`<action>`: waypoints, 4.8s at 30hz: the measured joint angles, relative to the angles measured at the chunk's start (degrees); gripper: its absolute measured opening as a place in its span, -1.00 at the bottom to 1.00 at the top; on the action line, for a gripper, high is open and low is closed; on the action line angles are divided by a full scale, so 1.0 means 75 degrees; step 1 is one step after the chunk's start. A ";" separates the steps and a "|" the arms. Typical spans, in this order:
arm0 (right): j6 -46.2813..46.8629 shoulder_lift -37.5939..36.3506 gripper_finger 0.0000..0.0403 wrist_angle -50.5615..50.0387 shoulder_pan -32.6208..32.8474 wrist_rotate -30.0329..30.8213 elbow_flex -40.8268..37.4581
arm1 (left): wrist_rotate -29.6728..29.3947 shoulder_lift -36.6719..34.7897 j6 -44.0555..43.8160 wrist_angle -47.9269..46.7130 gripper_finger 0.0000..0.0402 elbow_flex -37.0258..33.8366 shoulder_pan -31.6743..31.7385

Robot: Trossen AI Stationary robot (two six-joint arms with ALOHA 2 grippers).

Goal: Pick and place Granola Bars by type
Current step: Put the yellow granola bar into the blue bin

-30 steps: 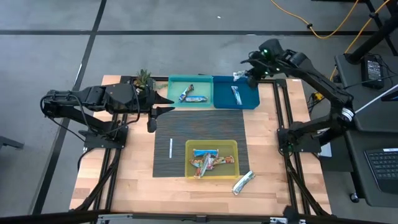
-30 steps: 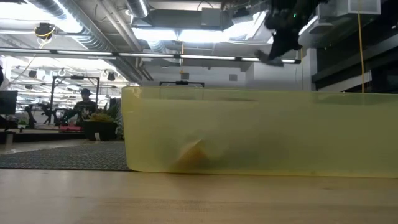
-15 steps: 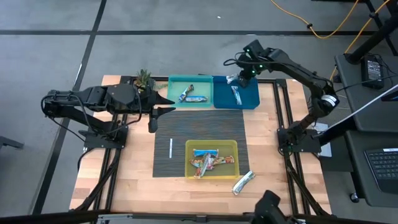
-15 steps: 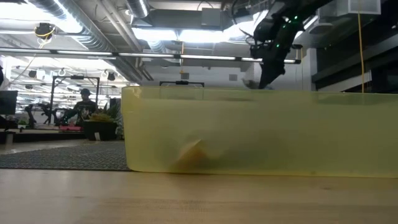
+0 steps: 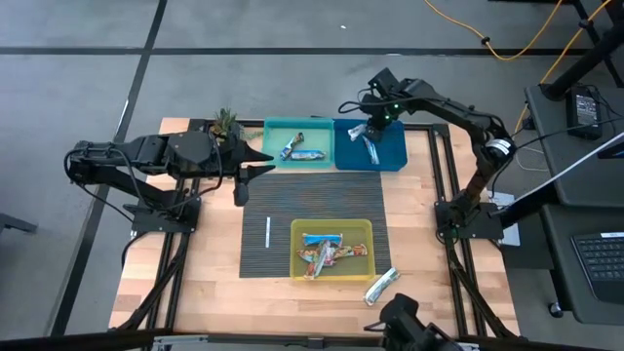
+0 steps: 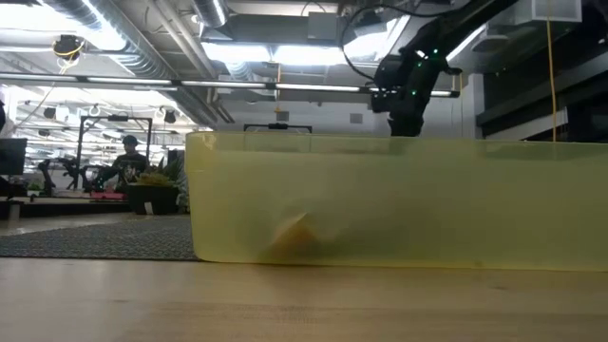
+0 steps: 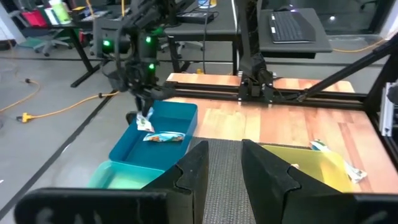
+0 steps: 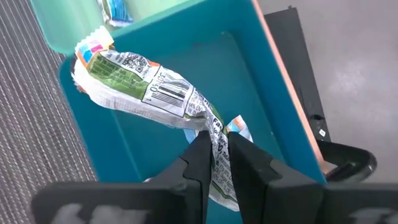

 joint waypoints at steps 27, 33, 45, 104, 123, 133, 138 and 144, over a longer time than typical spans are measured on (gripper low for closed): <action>-0.1280 0.1839 -0.71 0.0908 0.0464 -0.0146 -0.0006 | -0.0116 0.0000 -0.0314 -0.0011 -0.56 0.0001 -0.0001; -0.1450 0.1920 -0.50 0.0990 0.0464 -0.0146 -0.0006 | -0.0116 0.0000 -0.0595 -0.0054 -0.56 0.0000 -0.0003; -0.0787 0.1634 0.03 0.0929 0.0553 -0.0371 0.0351 | -0.0292 -0.0293 0.0202 -0.0524 -0.80 0.0001 0.0232; 0.2235 -0.1667 -0.21 -0.1270 0.6528 0.1407 0.0373 | 0.1889 -0.8064 -0.0946 0.5147 -1.00 -1.0165 0.1355; 0.3523 -0.1664 -0.21 -0.2411 0.9781 0.1419 0.0173 | 0.1848 -0.8058 -0.0705 0.5088 -0.97 -1.0165 0.1355; 0.4725 -0.1652 -0.20 -0.1029 1.0935 0.1407 -0.1657 | 0.1851 -0.8058 -0.0705 0.5087 -0.98 -1.0168 0.1355; 0.5534 -0.1652 -0.13 -0.0097 1.1204 0.1399 -0.2343 | 0.1851 -0.8058 -0.0708 0.5087 -0.96 -1.0168 0.1355; 0.6201 -0.1652 0.15 0.0704 1.1317 0.1402 -0.2981 | 0.1853 -0.8058 -0.0706 0.5087 -0.98 -1.0168 0.1355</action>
